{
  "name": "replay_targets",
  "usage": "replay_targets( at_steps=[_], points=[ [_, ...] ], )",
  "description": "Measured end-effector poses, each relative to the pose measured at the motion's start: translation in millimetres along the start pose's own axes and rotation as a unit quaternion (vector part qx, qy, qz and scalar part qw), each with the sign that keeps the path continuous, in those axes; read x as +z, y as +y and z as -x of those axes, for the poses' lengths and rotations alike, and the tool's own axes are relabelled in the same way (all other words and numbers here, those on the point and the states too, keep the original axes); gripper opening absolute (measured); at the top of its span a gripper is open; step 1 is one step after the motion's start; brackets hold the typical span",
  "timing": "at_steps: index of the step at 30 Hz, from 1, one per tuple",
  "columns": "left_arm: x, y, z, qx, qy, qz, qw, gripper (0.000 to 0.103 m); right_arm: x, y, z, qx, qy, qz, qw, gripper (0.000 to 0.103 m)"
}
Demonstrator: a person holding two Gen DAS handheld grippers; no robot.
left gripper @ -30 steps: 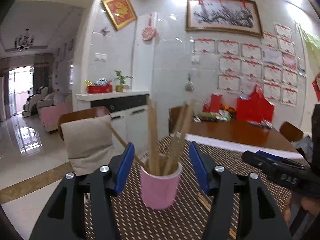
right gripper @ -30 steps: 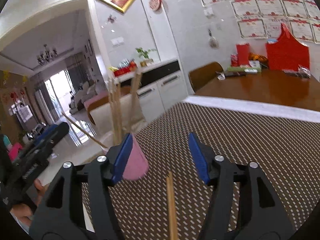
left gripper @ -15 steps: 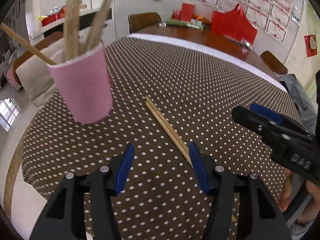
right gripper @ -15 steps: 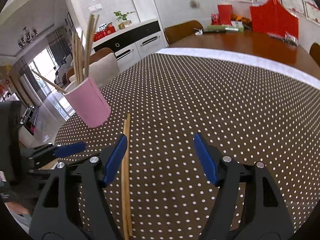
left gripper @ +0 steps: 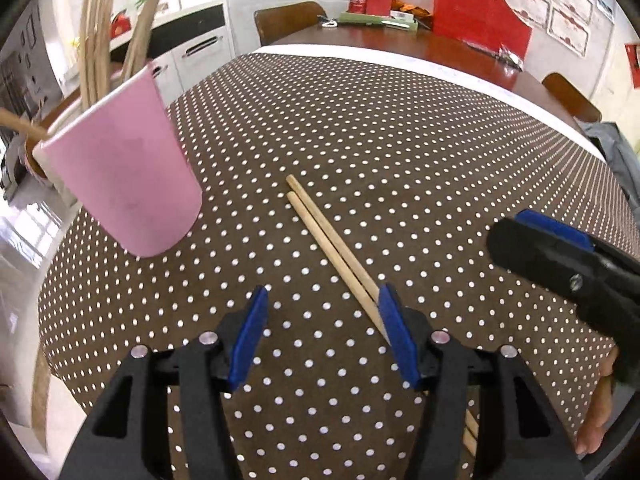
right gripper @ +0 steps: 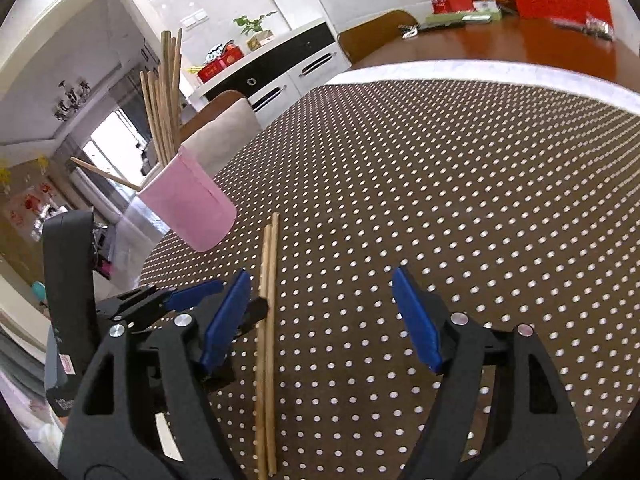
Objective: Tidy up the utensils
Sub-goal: 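Close the right gripper on a loose chopstick while the left gripper grasps another one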
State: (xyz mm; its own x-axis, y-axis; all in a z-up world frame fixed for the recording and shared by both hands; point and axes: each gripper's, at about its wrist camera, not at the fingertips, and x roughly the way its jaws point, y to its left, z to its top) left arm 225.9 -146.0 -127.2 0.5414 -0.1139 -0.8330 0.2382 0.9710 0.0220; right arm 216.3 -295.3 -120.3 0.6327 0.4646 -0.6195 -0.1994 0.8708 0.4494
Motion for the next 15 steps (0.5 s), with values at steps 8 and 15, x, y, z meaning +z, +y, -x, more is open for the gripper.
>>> replay_targets(
  at_steps=[8, 15],
  points=[
    [-0.9, 3.9, 6.0, 0.008, 0.004, 0.003, 1.0000, 0.060, -1.3, -4.0, -7.8, 0.011, 0.010, -0.012, 1.000, 0.072],
    [-7.9, 26.4, 6.0, 0.004, 0.021, 0.024, 0.9995, 0.063, -6.0, -1.8, -8.8, 0.018, 0.005, -0.015, 1.000, 0.072]
  ],
)
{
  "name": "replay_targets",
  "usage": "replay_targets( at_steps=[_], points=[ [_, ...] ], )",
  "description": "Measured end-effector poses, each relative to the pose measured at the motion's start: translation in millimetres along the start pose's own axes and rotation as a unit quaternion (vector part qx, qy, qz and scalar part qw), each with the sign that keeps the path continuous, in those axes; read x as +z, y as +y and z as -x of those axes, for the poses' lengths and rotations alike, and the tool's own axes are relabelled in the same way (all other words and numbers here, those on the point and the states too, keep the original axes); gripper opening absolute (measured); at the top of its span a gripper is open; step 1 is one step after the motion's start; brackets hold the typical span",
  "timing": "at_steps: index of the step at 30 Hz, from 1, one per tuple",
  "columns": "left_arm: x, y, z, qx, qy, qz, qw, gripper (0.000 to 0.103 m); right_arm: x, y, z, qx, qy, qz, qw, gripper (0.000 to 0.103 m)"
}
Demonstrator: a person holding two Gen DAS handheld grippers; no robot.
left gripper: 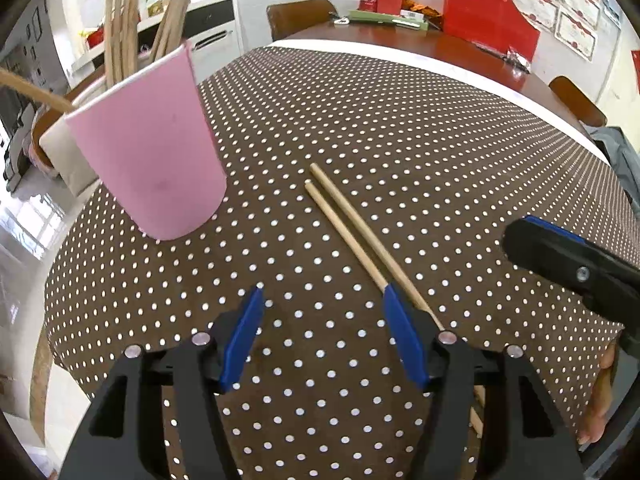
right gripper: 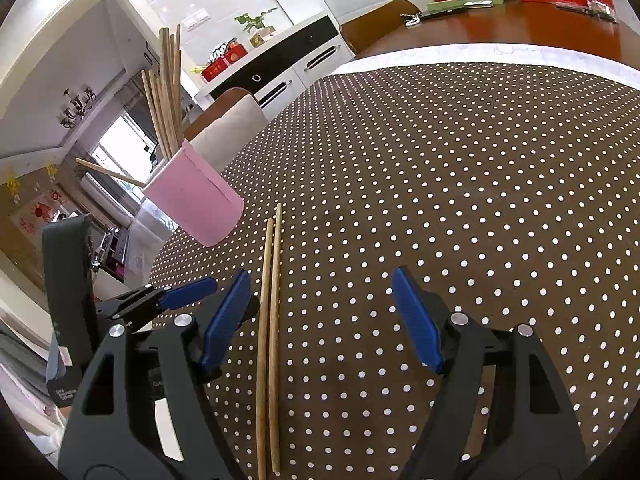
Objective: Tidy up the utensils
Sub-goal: 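Close the right gripper on a loose chopstick while the left gripper grasps another one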
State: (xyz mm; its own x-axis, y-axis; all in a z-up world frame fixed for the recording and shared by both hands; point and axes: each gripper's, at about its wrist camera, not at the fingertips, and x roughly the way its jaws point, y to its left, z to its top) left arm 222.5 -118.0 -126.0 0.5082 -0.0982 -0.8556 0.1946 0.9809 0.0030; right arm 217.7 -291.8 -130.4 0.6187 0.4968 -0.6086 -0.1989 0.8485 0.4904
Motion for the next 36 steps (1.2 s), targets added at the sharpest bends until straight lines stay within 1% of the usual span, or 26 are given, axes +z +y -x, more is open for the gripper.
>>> replay_targets(
  at_steps=[3, 7, 9, 11, 14, 16, 19, 20, 23, 25, 27, 30, 31, 32, 33, 34, 36],
  points=[
    [-6.2, 5.8, 2.1, 0.005, -0.004, -0.005, 1.0000, 0.064, -2.6, -2.3, 5.4, -0.003, -0.006, -0.003, 1.000, 0.072],
    [-11.8, 19.0, 9.0, -0.031, -0.001, 0.025, 0.9992, 0.064, -3.9, -4.8, 11.1, -0.004, -0.010, -0.006, 1.000, 0.072],
    [-15.5, 25.6, 13.5, -0.040, -0.004, 0.037, 0.9985, 0.064, -3.6, -5.9, 11.7, -0.006, -0.008, -0.006, 1.000, 0.072],
    [-16.4, 25.5, 15.9, -0.042, -0.007, 0.034, 0.9985, 0.064, -4.4, -5.5, 12.4, -0.007, -0.009, -0.005, 1.000, 0.072],
    [-16.3, 18.4, 11.8, -0.030, 0.002, 0.021, 0.9993, 0.064, -5.3, -4.6, 14.2, -0.011, -0.012, -0.003, 1.000, 0.072],
    [-11.4, 5.7, 6.6, -0.023, 0.011, 0.013, 0.9996, 0.064, -5.4, -3.2, 14.6, -0.015, -0.016, -0.003, 1.000, 0.072],
    [-7.4, -5.3, 7.6, 0.006, 0.011, -0.004, 0.9999, 0.064, -5.7, -2.4, 18.5, -0.022, -0.024, 0.001, 0.999, 0.072],
    [-6.8, -9.2, 5.0, 0.025, 0.018, -0.018, 0.9994, 0.064, -6.2, -3.7, 20.5, -0.021, -0.025, 0.000, 0.999, 0.072],
    [4.4, -18.1, -4.0, 0.032, 0.021, -0.021, 0.9991, 0.064, -6.5, -4.0, 22.3, -0.021, -0.026, 0.000, 0.999, 0.072],
    [14.0, -18.0, -12.4, 0.026, 0.037, -0.008, 0.9990, 0.064, -6.7, -4.5, 22.6, -0.022, -0.025, 0.000, 0.999, 0.072],
    [23.1, -16.5, -20.2, 0.019, 0.040, -0.006, 0.9990, 0.064, -6.7, -5.9, 22.8, -0.023, -0.024, -0.002, 0.999, 0.072],
    [32.4, -10.6, -27.0, 0.001, 0.059, 0.014, 0.9982, 0.064, -6.0, -9.2, 23.6, -0.022, -0.025, -0.009, 0.999, 0.072],
    [32.8, -8.5, -26.6, -0.015, 0.061, 0.021, 0.9978, 0.064, -5.7, -10.1, 24.3, -0.023, -0.026, -0.010, 0.999, 0.072],
    [37.6, 7.2, -25.5, -0.032, 0.061, 0.028, 0.9972, 0.064, -5.4, -10.8, 24.7, -0.024, -0.026, -0.011, 0.999, 0.072],
    [38.5, 10.2, -24.1, -0.054, 0.060, 0.041, 0.9959, 0.064, -5.3, -11.5, 25.0, -0.026, -0.026, -0.012, 0.999, 0.072],
    [39.0, 10.4, -23.7, -0.058, 0.059, 0.044, 0.9956, 0.064, -4.8, -12.3, 25.4, -0.026, -0.026, -0.013, 0.999, 0.072],
    [40.8, 7.6, -25.6, -0.045, 0.055, 0.032, 0.9970, 0.064, -4.9, -12.5, 25.4, -0.026, -0.025, -0.012, 0.999, 0.072]
  ],
)
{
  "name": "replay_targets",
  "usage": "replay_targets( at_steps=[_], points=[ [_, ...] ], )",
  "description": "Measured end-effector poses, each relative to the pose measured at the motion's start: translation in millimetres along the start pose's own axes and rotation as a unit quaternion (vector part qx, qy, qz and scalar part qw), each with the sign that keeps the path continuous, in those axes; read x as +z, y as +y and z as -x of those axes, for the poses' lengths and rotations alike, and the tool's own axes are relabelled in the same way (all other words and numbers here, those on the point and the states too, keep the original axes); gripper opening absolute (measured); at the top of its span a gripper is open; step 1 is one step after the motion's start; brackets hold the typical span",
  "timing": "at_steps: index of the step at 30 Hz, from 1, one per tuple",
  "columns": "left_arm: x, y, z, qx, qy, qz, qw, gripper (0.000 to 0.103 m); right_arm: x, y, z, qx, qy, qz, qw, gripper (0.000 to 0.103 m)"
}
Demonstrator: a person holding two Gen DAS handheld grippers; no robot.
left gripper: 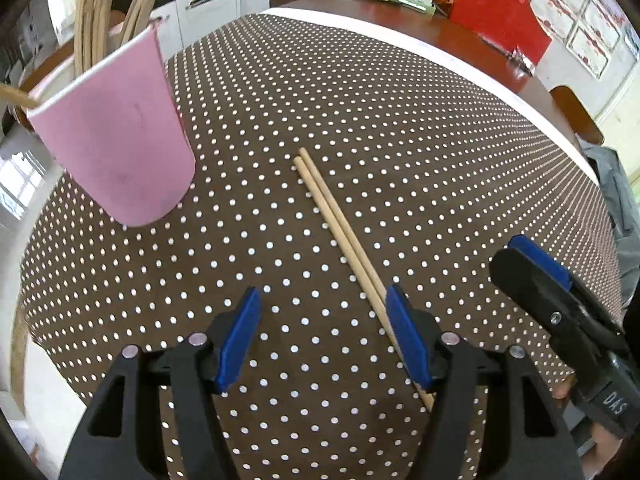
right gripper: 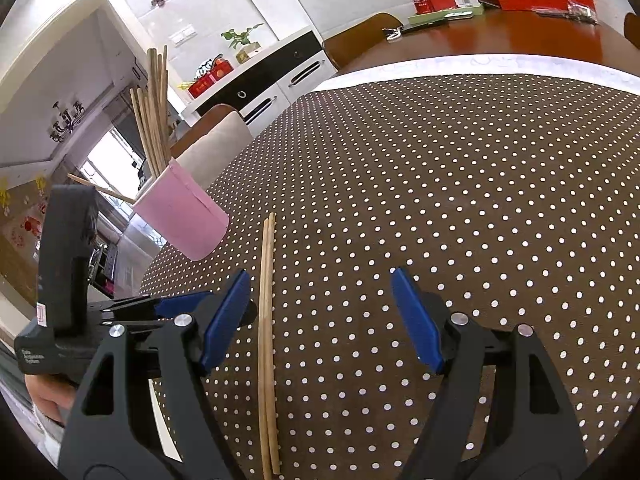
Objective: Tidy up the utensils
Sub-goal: 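Close the right gripper on a loose chopstick while the left gripper grasps another one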
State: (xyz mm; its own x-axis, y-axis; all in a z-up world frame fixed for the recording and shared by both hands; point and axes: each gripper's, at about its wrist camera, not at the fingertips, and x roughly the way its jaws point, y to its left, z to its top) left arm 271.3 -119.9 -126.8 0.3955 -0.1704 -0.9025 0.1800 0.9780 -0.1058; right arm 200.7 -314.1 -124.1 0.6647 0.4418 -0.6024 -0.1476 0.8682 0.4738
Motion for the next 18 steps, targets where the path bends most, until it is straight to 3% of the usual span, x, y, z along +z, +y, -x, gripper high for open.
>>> replay_targets(
  at_steps=[8, 13, 18],
  points=[
    [11.2, -10.3, -16.8, 0.021, 0.006, -0.009, 0.9997, 0.064, 0.6, -1.7, 2.2, -0.002, -0.005, -0.006, 1.000, 0.072],
    [25.2, -41.1, -28.8, 0.036, 0.010, -0.028, 0.9989, 0.065, 0.4, -3.4, 2.9, -0.003, -0.004, -0.006, 1.000, 0.072],
    [19.8, -44.1, -28.4, 0.042, 0.004, -0.026, 0.9988, 0.065, 1.5, -8.5, 6.2, -0.006, -0.009, -0.015, 1.000, 0.072]
  ],
)
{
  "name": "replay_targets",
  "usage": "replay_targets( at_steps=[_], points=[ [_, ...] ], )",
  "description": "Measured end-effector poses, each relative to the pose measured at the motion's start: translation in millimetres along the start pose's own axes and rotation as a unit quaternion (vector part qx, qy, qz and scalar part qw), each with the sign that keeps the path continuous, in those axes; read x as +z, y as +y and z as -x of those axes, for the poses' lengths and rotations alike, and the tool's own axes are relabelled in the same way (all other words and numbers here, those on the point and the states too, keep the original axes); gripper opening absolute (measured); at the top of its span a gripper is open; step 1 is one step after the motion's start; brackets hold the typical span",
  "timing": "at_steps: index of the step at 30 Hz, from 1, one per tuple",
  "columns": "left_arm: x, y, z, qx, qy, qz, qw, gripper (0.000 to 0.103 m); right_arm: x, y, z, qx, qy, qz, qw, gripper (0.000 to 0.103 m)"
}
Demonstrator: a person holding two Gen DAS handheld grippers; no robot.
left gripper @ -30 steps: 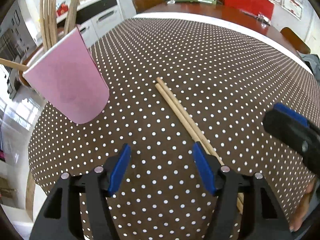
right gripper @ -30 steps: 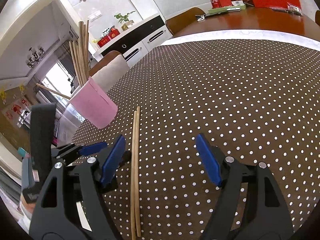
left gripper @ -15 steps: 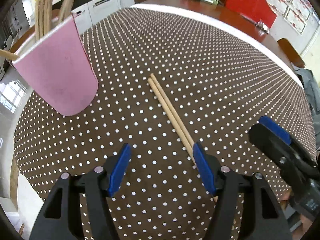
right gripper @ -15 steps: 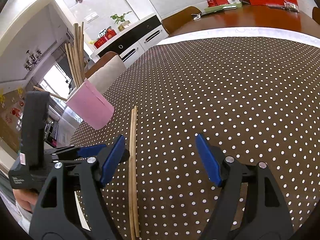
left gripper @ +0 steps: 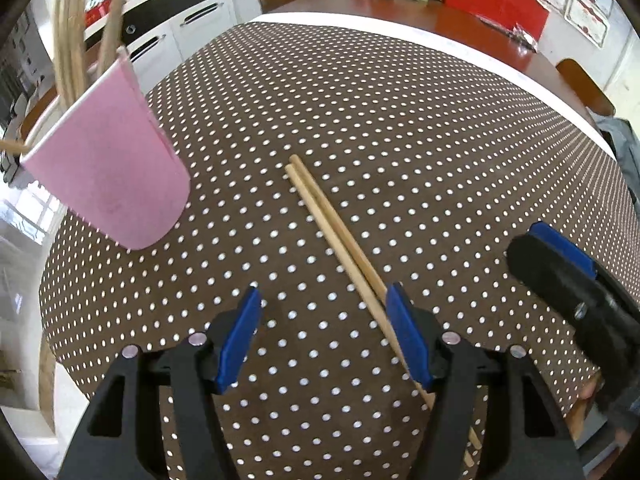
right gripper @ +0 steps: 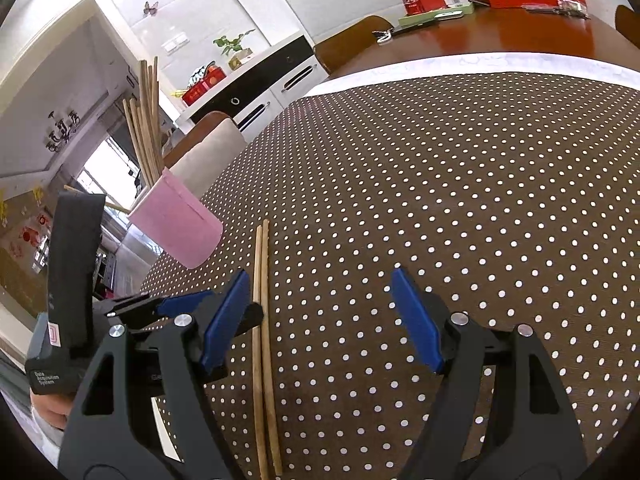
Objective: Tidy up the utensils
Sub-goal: 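Close the right gripper on a loose chopstick while the left gripper grasps another one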
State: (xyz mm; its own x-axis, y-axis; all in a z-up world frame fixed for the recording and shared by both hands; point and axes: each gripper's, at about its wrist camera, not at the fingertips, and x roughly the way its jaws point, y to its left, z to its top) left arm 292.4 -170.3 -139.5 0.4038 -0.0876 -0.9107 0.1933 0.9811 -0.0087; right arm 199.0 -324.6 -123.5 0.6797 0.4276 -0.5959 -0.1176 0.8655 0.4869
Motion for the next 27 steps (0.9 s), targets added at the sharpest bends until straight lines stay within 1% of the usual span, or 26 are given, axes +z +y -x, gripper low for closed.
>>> replay_targets(
  at_steps=[2, 8, 13, 16, 18, 20, 22, 23, 24, 27],
  points=[
    [-6.2, 6.5, 4.5, -0.003, -0.001, 0.003, 1.0000, 0.065, 0.3, -1.0, 1.1, -0.001, 0.000, 0.001, 1.000, 0.072],
    [-7.6, 1.6, 7.8, -0.005, -0.011, 0.003, 0.9999, 0.065, -0.4, -2.2, 1.4, -0.005, 0.001, 0.002, 1.000, 0.073],
    [-17.4, 2.0, 13.6, 0.019, -0.017, 0.008, 0.9996, 0.065, 0.5, -3.7, 1.2, -0.010, 0.000, -0.005, 1.000, 0.073],
    [-22.1, 5.5, 13.9, 0.006, -0.015, 0.018, 0.9997, 0.065, 0.7, -2.3, 1.4, -0.011, -0.002, -0.001, 1.000, 0.073],
    [-21.0, 6.3, 12.6, -0.001, -0.011, 0.027, 0.9996, 0.065, 0.6, -1.9, 0.9, -0.012, -0.001, -0.001, 1.000, 0.074],
    [-14.4, 8.8, 5.8, -0.003, -0.010, 0.020, 0.9997, 0.065, 0.7, -2.0, 0.5, -0.013, -0.001, -0.003, 1.000, 0.074],
    [-11.8, 4.5, 1.7, 0.015, -0.009, 0.003, 0.9998, 0.066, 1.0, -3.2, 0.9, -0.014, -0.002, -0.005, 1.000, 0.074],
    [-10.5, 2.3, 0.2, 0.018, -0.011, 0.006, 0.9998, 0.066, 1.1, -3.6, 0.9, -0.014, -0.003, -0.006, 1.000, 0.074],
    [-9.5, 2.1, -0.1, 0.017, -0.010, 0.011, 0.9998, 0.066, 1.3, -4.0, 1.1, -0.014, -0.003, -0.006, 1.000, 0.074],
    [-9.1, 0.0, 0.1, 0.014, -0.013, 0.003, 0.9998, 0.066, 1.4, -4.5, 1.1, -0.015, -0.002, -0.004, 1.000, 0.074]
  ],
)
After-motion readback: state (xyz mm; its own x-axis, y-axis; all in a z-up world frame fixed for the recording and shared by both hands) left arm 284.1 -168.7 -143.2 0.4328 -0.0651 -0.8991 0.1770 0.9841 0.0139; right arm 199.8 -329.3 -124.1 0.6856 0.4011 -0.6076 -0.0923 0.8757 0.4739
